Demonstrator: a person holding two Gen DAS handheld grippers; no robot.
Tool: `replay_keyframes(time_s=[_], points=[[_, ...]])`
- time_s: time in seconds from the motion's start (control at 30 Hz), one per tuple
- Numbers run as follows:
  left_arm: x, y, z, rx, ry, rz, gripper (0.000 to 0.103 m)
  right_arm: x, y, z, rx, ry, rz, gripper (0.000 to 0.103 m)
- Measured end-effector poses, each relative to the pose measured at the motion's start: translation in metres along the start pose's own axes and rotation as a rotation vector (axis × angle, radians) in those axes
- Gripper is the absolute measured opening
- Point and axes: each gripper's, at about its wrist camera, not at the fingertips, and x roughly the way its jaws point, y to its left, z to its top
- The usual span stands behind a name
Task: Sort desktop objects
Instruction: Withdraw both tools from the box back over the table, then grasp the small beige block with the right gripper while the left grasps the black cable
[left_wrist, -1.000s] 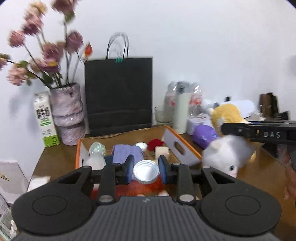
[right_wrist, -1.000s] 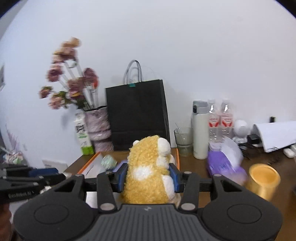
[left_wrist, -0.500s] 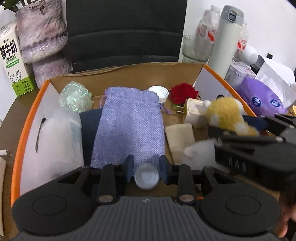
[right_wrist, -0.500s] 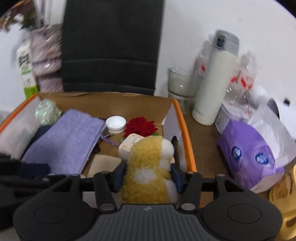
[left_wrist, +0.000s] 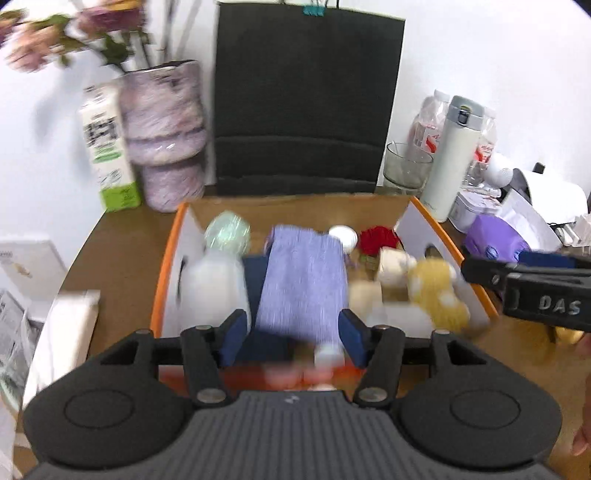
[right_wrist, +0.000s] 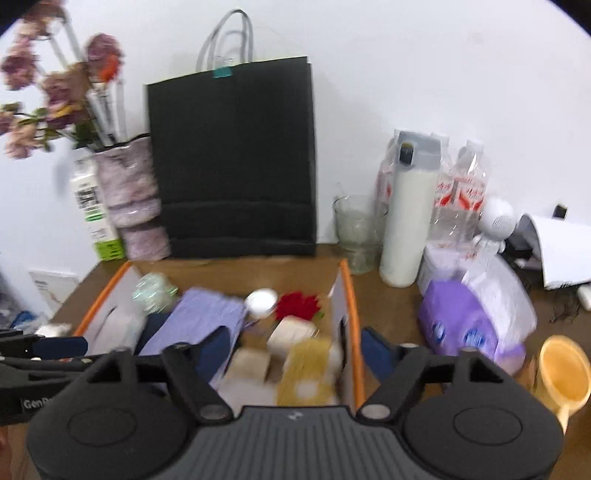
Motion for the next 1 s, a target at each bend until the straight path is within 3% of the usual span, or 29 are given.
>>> replay_keyframes(time_s=[0.13, 0.23, 0.33, 0.47, 0.6, 0.67, 0.77, 0.9, 1.0], points=[[-0.046, -0.001, -0.075, -0.021, -0.050, -0.116, 0.067, -0.038, 0.000, -0.064, 0.006, -0.032, 0.013, 0.079], [-0.069, -0.009, -0.133, -0.009, -0.055, -0.093, 0.067, -0.068, 0.003, -0.123, -0.034, -0.056, 0.045, 0.079], [-0.094, -0.014, -0.186, 0.039, -0.093, -0.034, 0.069, -0.087, 0.006, -0.173, -0.062, 0.002, 0.041, 0.079], [-0.113, -0.008, -0.234, 0.026, -0.080, -0.041, 0.069, -0.121, 0.012, -0.224, -0.098, 0.014, 0.041, 0.085], [-0.114, -0.014, -0.264, 0.097, -0.100, -0.039, 0.081, -0.147, 0.015, -0.261, -0.121, -0.052, 0.030, 0.088], [-0.118, -0.024, -0.269, 0.172, -0.144, -0.022, 0.081, -0.157, 0.019, -0.267, -0.147, -0.102, 0.019, 0.092], [-0.115, -0.031, -0.271, 0.198, -0.137, -0.053, 0.082, -0.161, 0.025, -0.270, -0.199, -0.173, -0.009, 0.096], [-0.113, -0.031, -0.270, 0.179, -0.125, -0.070, 0.082, -0.158, 0.028, -0.271, -0.208, -0.163, -0.020, 0.096], [-0.108, -0.030, -0.261, 0.186, -0.107, -0.122, 0.082, -0.160, 0.023, -0.271, -0.179, -0.171, -0.003, 0.096]])
